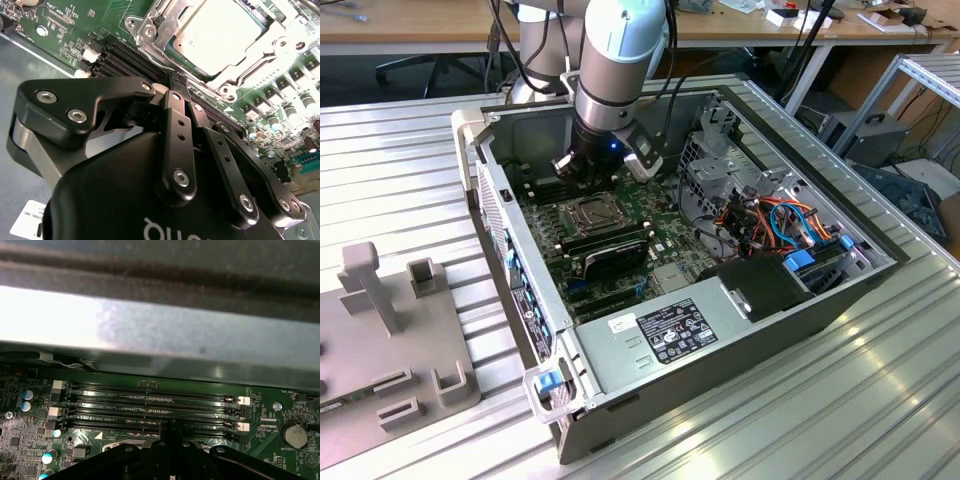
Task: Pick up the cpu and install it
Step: 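Install the first cpu locking lever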
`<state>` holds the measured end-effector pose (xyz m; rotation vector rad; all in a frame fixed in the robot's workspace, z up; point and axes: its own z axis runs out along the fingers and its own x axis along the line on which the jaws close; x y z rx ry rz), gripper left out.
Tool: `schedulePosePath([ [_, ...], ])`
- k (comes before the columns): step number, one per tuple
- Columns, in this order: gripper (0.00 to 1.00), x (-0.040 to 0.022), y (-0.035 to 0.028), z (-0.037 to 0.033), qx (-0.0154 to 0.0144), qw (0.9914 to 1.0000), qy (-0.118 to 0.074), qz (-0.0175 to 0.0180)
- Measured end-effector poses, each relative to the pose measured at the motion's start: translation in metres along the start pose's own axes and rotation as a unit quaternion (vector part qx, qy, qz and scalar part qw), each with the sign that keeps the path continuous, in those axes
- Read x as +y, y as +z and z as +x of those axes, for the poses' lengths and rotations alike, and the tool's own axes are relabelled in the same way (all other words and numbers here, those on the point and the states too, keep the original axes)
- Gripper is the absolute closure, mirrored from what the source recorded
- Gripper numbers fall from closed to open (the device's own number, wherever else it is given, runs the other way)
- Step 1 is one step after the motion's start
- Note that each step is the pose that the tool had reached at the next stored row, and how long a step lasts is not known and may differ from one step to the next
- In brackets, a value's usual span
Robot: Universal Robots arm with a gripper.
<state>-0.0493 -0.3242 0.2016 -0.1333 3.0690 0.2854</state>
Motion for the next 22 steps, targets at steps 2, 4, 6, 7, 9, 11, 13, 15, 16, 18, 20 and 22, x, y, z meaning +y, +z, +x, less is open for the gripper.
schedulePosePath([
  [2, 0.89, -0.0001, 0.0004, 0.0, 0.0, 1.0, 0.0, 0.0],
  [4, 0.89, -0.0001, 0.0007, 0.0, 0.0, 1.0, 0.0, 0.0],
  [6, 0.89, -0.0002, 0.0009, 0.0001, 0.0, 1.0, 0.0, 0.0],
  [7, 0.89, -0.0002, 0.001, 0.0001, 0.0, 1.0, 0.0, 0.0],
  [9, 0.89, -0.0002, 0.0013, 0.0001, 0.0, 1.0, 0.0, 0.0],
  [11, 0.89, -0.0003, 0.0015, 0.0001, 0.0, 1.0, 0.0, 0.0],
  [13, 0.89, -0.0003, 0.0017, 0.0001, 0.0, 1.0, 0.0, 0.0],
  [15, 0.89, -0.0004, 0.0019, 0.0001, 0.0, 1.0, 0.0, 0.0],
  [16, 0.89, -0.0004, 0.0021, 0.0001, 0.0, 1.0, 0.0, 0.0],
  [18, 0.89, -0.0004, 0.0023, 0.0002, 0.0, 1.0, 0.0, 0.0],
  [20, 0.89, -0.0005, 0.0027, 0.0002, 0.0, 1.0, 0.0, 0.0],
  [22, 0.89, -0.0006, 0.003, 0.0002, 0.0, 1.0, 0.0, 0.0],
])
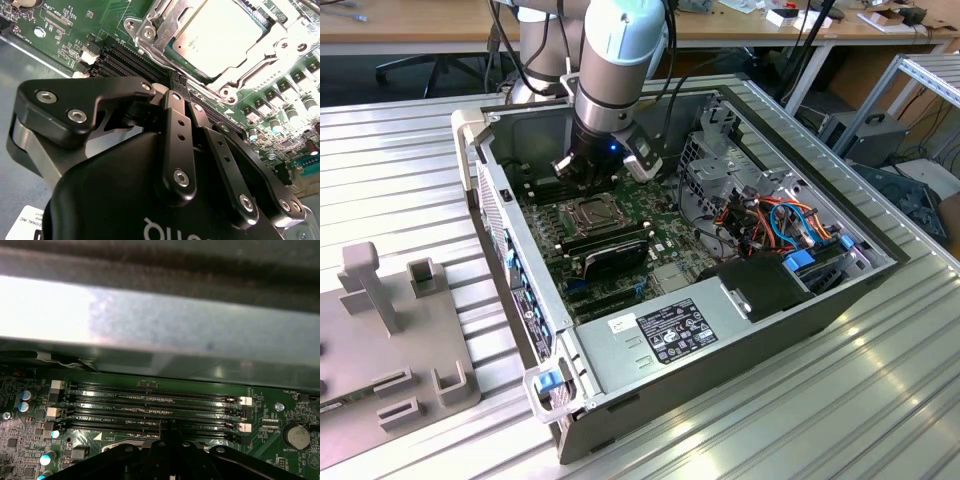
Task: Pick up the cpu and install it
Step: 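Install the first cpu locking lever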
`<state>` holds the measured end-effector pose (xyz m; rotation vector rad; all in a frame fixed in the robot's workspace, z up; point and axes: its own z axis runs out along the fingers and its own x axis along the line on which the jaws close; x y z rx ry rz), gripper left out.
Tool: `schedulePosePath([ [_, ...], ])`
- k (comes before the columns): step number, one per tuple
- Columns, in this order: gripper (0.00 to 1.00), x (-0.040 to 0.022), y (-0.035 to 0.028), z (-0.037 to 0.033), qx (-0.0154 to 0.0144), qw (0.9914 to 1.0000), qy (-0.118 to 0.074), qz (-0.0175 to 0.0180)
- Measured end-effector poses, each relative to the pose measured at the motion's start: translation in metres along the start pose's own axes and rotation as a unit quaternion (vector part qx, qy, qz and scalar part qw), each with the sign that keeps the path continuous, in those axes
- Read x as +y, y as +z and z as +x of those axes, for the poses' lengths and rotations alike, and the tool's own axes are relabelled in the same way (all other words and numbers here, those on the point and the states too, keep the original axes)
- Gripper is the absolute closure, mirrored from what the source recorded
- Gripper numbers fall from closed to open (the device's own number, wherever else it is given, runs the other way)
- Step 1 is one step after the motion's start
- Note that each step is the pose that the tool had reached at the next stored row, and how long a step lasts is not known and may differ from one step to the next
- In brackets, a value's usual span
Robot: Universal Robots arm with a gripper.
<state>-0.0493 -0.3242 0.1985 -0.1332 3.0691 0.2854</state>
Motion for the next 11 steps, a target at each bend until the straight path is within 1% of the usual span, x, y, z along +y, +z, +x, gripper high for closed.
schedulePosePath([
  [11, 0.89, -0.0001, 0.0007, 0.0, -0.0001, 1.0, 0.0, -0.0001],
])
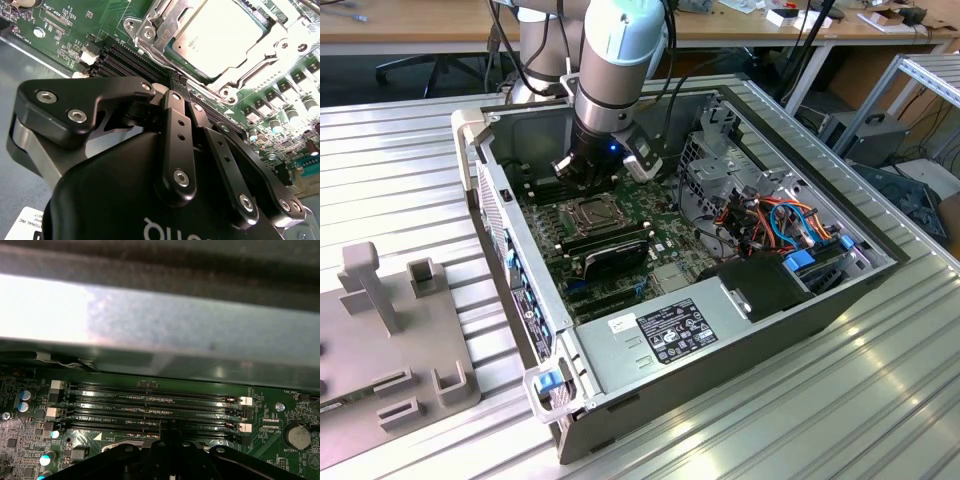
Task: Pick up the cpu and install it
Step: 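Install the first cpu locking lever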
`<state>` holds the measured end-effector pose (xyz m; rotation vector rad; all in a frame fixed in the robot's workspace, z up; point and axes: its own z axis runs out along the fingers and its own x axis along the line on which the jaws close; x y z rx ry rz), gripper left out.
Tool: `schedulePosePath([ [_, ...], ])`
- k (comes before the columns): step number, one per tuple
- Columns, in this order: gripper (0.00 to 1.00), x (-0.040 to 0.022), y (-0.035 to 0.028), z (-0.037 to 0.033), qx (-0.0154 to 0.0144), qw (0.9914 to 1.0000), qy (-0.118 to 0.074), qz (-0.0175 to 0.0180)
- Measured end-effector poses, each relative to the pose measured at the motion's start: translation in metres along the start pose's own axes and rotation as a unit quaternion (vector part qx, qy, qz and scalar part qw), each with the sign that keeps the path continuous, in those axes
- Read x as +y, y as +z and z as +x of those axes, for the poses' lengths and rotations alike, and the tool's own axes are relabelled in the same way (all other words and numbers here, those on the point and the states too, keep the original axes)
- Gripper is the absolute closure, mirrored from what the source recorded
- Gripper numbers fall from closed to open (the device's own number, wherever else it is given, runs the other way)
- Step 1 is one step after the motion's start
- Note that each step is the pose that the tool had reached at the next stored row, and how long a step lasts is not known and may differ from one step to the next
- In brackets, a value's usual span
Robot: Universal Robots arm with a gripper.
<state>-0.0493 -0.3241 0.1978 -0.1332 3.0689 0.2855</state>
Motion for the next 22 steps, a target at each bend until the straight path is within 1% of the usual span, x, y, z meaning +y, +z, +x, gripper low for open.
schedulePosePath([
  [5, 0.89, 0.001, -0.0051, -0.0003, 0.0, 1.0, 0.0, 0.0],
  [10, 0.89, 0.0011, -0.006, -0.0004, 0.0001, 1.0, 0.0, 0.0002],
  [13, 0.89, 0.0018, -0.0098, -0.0007, 0.0, 1.0, 0.0, 0.0001],
  [20, 0.89, 0.0019, -0.0106, -0.0007, 0.0, 1.0, 0.001, 0.0001],
  [22, 0.89, 0.002, -0.0108, -0.0007, -0.0017, 0.99995, 0.01, 0.0006],
])
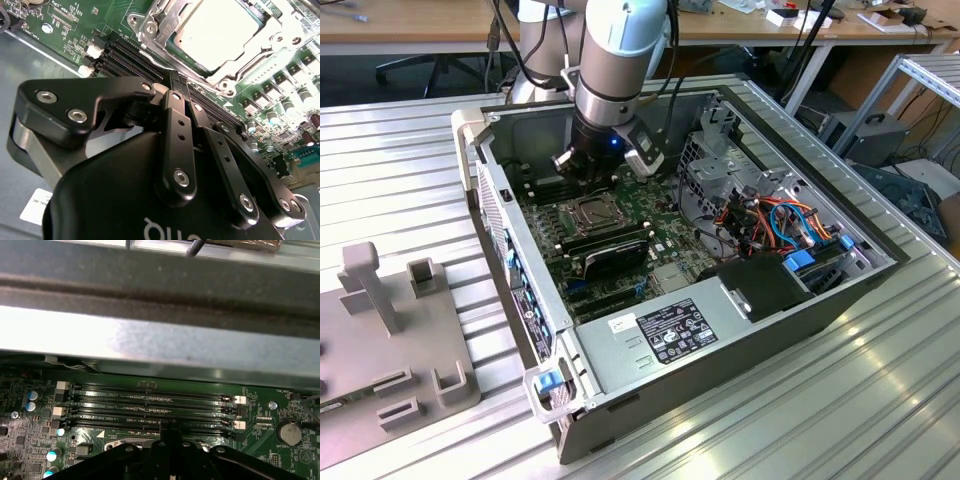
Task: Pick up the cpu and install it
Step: 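Install the first cpu locking lever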
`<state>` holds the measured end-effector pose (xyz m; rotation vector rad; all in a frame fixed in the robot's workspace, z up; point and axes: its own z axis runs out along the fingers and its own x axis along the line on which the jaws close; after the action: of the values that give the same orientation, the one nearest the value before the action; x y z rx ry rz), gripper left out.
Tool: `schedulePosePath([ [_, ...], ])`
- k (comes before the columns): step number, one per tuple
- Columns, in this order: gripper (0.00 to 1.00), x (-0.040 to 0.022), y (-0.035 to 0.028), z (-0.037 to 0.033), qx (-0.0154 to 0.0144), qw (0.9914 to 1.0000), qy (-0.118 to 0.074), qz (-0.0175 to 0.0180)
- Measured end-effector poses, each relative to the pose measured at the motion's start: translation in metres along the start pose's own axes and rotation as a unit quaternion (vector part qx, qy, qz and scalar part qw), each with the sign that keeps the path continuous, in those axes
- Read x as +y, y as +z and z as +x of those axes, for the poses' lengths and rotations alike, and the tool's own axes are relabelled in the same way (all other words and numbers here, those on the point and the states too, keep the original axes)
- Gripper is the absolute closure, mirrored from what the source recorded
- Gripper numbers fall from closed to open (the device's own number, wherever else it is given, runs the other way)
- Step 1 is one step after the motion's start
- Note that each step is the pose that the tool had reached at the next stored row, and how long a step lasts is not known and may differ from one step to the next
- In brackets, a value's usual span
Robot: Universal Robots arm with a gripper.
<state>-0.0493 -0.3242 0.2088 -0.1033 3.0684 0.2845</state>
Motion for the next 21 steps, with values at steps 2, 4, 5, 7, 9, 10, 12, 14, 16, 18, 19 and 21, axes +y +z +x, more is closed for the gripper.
schedulePosePath([
  [2, 0.89, 0.0, 0.0, 0.0, -0.003, 0.99987, 0.016, 0.001],
  [4, 0.89, 0.0, 0.0, -0.0001, -0.0044, 0.99971, 0.024, 0.0015],
  [5, 0.89, 0.0002, -0.0008, -0.0001, -0.0045, 0.99968, 0.025, 0.0018],
  [7, 0.89, 0.0007, -0.0025, -0.0002, -0.0047, 0.99966, 0.026, 0.0018],
  [9, 0.89, 0.0012, -0.0041, -0.0003, -0.0049, 0.99965, 0.026, 0.0018],
  [10, 0.89, 0.0015, -0.0054, -0.0003, -0.005, 0.99964, 0.026, 0.0018],
  [12, 0.89, 0.0024, -0.0104, -0.0006, -0.0051, 0.99963, 0.027, 0.002],
  [14, 0.89, 0.0026, -0.011, -0.0006, -0.0053, 0.99962, 0.027, 0.0018],
  [16, 0.89, 0.0027, -0.0112, 0.0024, -0.0066, 0.99962, 0.027, 0.0019],
  [18, 0.89, 0.0032, -0.0115, 0.0081, -0.0092, 0.99961, 0.026, 0.002],
  [19, 0.89, 0.0033, -0.0116, 0.0099, -0.0102, 0.99961, 0.026, 0.002],
  [21, 0.89, 0.0036, -0.012, 0.012, -0.0118, 0.9996, 0.026, 0.0021],
])
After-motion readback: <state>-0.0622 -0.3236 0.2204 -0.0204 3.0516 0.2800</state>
